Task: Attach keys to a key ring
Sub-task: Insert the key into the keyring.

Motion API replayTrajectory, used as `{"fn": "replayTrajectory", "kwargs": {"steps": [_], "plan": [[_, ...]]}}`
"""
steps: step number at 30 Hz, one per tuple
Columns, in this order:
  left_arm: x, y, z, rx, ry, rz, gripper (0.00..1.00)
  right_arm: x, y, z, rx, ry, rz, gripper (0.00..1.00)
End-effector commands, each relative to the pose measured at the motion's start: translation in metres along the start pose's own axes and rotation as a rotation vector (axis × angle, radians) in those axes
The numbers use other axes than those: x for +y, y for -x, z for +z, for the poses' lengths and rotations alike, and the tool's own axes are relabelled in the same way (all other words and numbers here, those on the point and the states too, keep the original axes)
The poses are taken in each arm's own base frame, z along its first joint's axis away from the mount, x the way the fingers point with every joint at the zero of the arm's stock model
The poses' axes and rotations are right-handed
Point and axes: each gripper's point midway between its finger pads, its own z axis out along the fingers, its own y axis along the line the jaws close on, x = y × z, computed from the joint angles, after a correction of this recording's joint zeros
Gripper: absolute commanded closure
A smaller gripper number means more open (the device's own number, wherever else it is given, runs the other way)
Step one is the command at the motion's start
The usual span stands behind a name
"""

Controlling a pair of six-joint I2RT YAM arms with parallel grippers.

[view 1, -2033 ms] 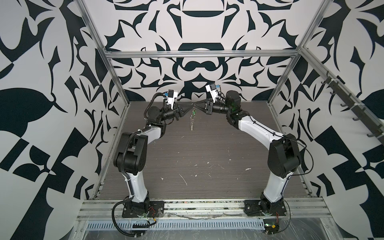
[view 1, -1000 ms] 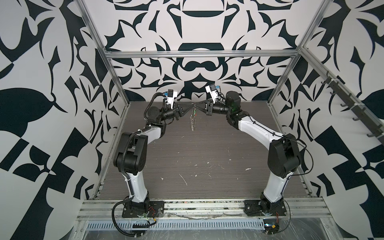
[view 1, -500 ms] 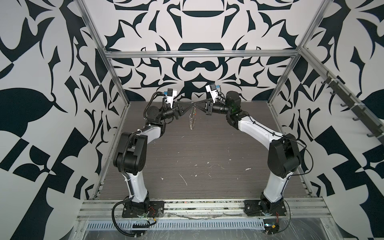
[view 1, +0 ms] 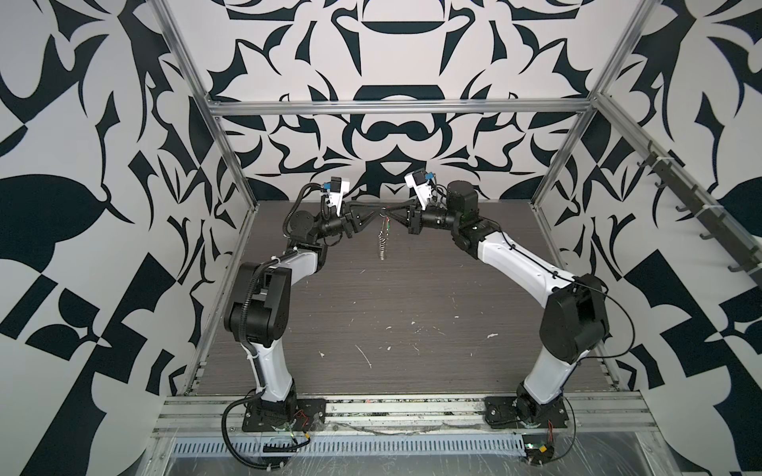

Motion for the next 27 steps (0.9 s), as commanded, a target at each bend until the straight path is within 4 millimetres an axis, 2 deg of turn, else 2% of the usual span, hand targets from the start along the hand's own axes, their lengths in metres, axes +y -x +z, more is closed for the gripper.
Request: {"fn": "replayTrajectory", "kwargs": {"steps": [1, 3, 7, 12, 16, 27], "plan": [[-0.004, 0.006, -0.017, 0.024, 0.018, 0.062, 0.79, 0.017, 0.015, -0.011, -0.025, -0.008, -0.154, 1.0], [-0.005, 0.003, -0.021, 0.072, 0.022, 0.073, 0.79, 0.017, 0.012, -0.011, -0.012, -0.008, -0.167, 1.0], [-0.007, -0.017, -0.022, 0.224, 0.035, 0.11, 0.78, 0.02, 0.009, -0.011, 0.004, 0.01, -0.189, 1.0], [-0.025, -0.059, -0.021, 0.561, 0.052, 0.216, 0.71, 0.019, 0.007, -0.009, 0.023, 0.017, -0.198, 1.0], [-0.023, -0.06, -0.018, 0.614, 0.04, 0.129, 0.71, 0.019, 0.006, -0.007, 0.028, 0.014, -0.207, 1.0], [-0.026, -0.052, -0.005, 0.571, 0.004, 0.142, 0.7, 0.029, 0.003, -0.004, 0.033, 0.026, -0.218, 1.0]]}}
